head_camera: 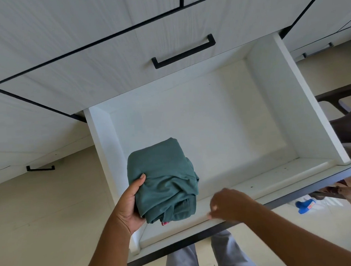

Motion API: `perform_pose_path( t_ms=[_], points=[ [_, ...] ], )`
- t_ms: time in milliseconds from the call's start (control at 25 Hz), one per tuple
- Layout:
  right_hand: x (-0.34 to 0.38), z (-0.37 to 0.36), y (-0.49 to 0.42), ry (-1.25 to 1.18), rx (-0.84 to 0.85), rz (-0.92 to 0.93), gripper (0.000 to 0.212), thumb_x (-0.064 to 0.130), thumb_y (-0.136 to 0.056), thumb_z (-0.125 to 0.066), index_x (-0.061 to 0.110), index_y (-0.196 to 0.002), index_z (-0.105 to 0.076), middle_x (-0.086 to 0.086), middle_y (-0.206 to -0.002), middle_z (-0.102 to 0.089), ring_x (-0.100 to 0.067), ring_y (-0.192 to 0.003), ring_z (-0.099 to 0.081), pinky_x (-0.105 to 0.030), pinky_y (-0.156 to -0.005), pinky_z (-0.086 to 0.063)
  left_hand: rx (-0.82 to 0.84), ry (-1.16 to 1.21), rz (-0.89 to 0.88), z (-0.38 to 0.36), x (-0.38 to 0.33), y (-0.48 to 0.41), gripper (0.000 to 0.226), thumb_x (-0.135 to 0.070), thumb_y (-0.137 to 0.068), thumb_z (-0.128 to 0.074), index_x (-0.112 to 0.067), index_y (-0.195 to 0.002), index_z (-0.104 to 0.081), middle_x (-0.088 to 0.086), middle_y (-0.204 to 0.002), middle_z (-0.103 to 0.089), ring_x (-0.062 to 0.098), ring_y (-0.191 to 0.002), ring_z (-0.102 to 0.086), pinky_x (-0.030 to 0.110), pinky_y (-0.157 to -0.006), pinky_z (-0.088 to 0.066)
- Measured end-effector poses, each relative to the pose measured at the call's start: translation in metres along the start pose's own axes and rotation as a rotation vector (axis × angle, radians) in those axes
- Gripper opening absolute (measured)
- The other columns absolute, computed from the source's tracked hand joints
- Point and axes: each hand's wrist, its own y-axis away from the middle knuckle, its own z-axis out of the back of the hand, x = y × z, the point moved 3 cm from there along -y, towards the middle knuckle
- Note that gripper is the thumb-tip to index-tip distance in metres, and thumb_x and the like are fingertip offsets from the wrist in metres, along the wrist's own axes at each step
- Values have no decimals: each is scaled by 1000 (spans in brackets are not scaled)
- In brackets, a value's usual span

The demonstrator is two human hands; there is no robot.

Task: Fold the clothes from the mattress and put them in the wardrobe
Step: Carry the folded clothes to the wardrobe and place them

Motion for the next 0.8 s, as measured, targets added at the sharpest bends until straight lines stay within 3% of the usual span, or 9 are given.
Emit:
perform_pose_path(
  t_ms=[80, 160, 240, 360, 520, 680, 800],
  points=[
    [9, 30, -23, -611, -102, -52, 32, 49, -103, -51, 24, -110, -70, -1, -112, -73, -17, -101, -68, -41, -100, -54, 5, -11, -24, -4, -11, -8, 48, -36, -89, -71, -13, -132, -66, 17, -127, -71, 40, -119, -66, 58, -106, -48],
    [26, 54, -52, -1301, -32, -33, 50, 68, -95, -50, 28, -122, -64, 0, -122, -70, -21, -113, -66, -47, -106, -50, 5, -28, -57, -10, -25, -21, 47, -34, -89, -72, -13, -131, -66, 17, -125, -72, 40, -118, -67, 57, -105, -50],
    [49, 77, -85, -1523, 60, 59, 73, 79, -80, -62, 28, -132, -60, 0, -128, -69, -26, -118, -67, -49, -103, -54, 15, -31, -81, -13, -42, -40, 46, -33, -90, -72, -13, -131, -65, 16, -125, -72, 38, -117, -68, 57, -105, -50],
    [66, 95, -136, -1529, -36, 79, 78, 51, -75, -87, 21, -139, -54, -7, -126, -70, -29, -109, -72, -52, -92, -59, 42, -30, -105, -13, -70, -78, 44, -31, -92, -72, -11, -131, -65, 17, -126, -71, 37, -118, -68, 56, -106, -49],
    [83, 116, -213, -1462, -212, 97, 62, 14, -86, -80, 24, -139, -50, -7, -122, -70, -26, -101, -73, -49, -84, -62, -51, -85, -203, -1, -115, -154, 39, -22, -93, -72, -10, -129, -67, 17, -125, -72, 33, -111, -72, 53, -99, -55],
    [108, 136, -280, -1320, -353, 181, 68, 11, -82, -73, 28, -142, -47, -4, -123, -69, -25, -106, -71, -49, -91, -60, -262, -155, -490, 13, -147, -213, 45, -25, -86, -77, -18, -128, -64, 9, -117, -75, 30, -103, -74, 53, -89, -60],
    [122, 139, -305, -1145, -466, 186, 65, 11, -88, -65, 30, -147, -43, 0, -125, -65, -23, -110, -67, -45, -93, -59, -514, -301, -669, 20, -164, -234, 61, -29, -87, -78, -18, -140, -51, 1, -133, -63, 23, -119, -64, 41, -103, -53]
  ],
)
